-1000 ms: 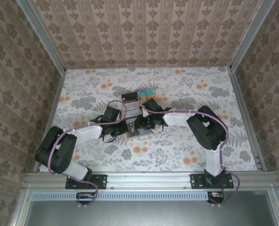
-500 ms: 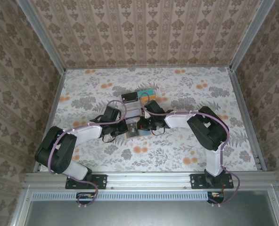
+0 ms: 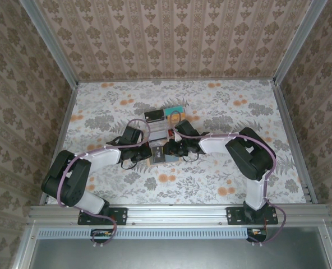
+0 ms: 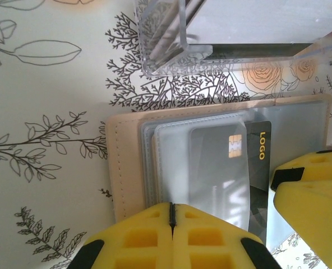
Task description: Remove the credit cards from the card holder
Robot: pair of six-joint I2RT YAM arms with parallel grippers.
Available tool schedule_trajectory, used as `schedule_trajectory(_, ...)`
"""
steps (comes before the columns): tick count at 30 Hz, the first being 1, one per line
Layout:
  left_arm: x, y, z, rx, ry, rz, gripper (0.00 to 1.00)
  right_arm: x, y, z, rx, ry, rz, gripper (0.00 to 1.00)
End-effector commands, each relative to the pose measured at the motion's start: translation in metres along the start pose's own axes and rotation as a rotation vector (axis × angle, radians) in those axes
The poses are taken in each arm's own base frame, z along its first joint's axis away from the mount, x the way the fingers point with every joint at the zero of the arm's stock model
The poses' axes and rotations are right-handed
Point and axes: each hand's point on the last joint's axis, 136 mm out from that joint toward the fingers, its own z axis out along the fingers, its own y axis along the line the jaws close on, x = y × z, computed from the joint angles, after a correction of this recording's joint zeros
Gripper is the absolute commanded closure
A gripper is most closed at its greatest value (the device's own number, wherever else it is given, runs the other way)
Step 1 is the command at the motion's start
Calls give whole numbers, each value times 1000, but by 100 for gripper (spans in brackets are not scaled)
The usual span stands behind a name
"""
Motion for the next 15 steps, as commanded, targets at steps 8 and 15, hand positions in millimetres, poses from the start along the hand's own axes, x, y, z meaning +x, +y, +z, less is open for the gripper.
schedule_trajectory(8, 14, 16, 5, -52, 74, 1, 100, 0, 1, 12, -12, 49, 21, 70)
schedule_trajectory(15, 15, 17, 7, -50, 80, 2, 100, 0, 3, 17, -23, 61, 21, 74)
